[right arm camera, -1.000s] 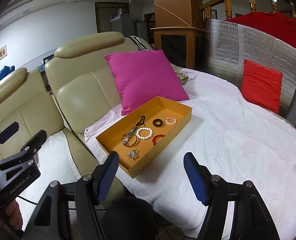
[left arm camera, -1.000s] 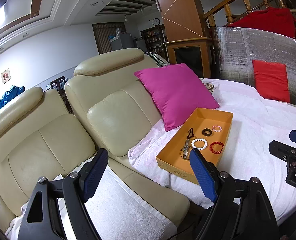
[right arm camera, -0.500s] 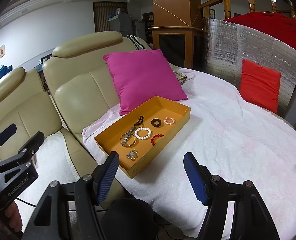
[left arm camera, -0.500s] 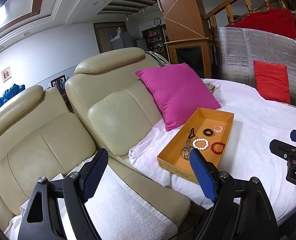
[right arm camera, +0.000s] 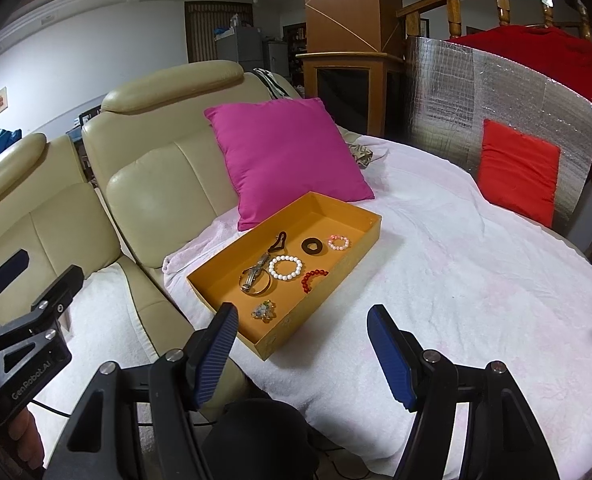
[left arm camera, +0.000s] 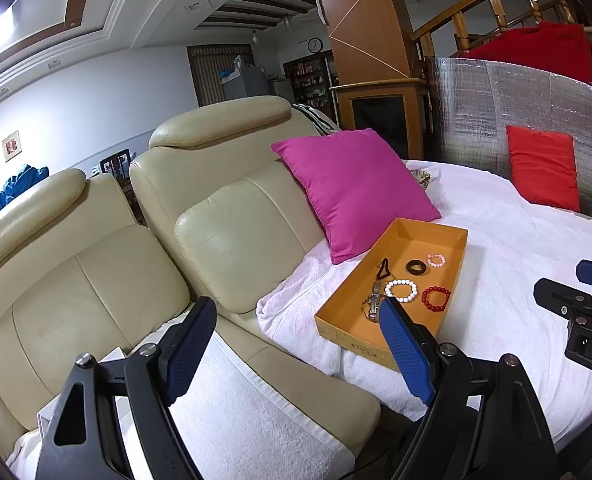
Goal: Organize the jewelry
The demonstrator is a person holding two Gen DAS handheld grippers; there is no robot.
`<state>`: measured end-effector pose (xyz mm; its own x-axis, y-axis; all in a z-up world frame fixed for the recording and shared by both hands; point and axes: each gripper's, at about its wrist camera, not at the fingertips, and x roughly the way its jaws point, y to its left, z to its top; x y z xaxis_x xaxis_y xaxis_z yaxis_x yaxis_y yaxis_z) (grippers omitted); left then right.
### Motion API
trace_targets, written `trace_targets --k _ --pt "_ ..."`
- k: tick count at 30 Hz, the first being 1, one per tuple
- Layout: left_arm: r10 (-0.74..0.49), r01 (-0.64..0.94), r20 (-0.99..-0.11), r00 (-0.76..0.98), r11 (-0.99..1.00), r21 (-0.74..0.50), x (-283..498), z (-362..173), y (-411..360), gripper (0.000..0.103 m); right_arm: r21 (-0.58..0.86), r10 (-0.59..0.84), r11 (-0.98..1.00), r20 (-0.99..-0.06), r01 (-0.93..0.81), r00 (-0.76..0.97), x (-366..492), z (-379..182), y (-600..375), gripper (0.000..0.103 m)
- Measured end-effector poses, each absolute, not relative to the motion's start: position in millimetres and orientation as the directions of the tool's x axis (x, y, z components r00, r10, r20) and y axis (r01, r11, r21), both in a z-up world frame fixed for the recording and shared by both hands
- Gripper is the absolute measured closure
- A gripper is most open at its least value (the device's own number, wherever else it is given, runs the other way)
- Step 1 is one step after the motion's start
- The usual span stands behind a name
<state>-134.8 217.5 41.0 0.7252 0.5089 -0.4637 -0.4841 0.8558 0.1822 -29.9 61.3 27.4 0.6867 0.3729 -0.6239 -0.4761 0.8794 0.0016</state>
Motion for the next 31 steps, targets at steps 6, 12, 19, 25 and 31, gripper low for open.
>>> trace_targets --k 6,12,19,25,31 --pt "0.507 -0.487 -0.466 0.725 0.856 0.173 -135 40 222 0.019 -0.001 0.368 0.882 -0.623 -0.471 0.690 -28 27 65 0.032" --pt "0.506 -0.489 -0.472 0.722 0.856 0.169 -134 36 228 0.019 -0.010 0.365 0.878 -0.632 -0.478 0.684 -28 24 72 0.032" --pt "0.505 -0.492 -0.475 0.721 0.855 0.163 -131 33 236 0.019 -0.019 0.360 0.877 -0.633 -0.479 0.685 -26 23 80 0.032" --pt "0.498 -0.484 -0.467 0.731 0.860 0.159 -125 32 237 0.019 -0.022 0.365 0.869 -0.644 -0.494 0.672 -14 18 89 0.032" --pt "0.439 -0.418 -0.498 0.747 0.894 0.161 -85 23 214 0.019 0.040 0.371 0.894 -0.626 -0.447 0.686 20 12 54 0.032"
